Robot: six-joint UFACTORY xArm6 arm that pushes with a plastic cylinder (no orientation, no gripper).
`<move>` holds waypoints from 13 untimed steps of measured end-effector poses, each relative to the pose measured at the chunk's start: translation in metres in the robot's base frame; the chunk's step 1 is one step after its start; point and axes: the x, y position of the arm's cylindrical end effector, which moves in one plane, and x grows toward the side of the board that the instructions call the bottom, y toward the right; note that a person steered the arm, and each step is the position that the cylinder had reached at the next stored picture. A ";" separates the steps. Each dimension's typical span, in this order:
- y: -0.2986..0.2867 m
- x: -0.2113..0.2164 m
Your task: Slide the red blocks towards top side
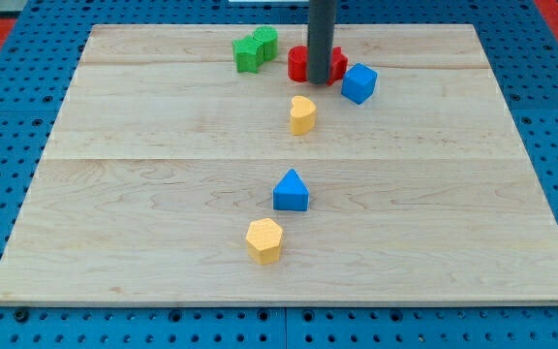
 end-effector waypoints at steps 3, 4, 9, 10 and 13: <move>-0.009 -0.029; -0.014 -0.039; -0.072 -0.080; -0.106 -0.079; -0.102 -0.029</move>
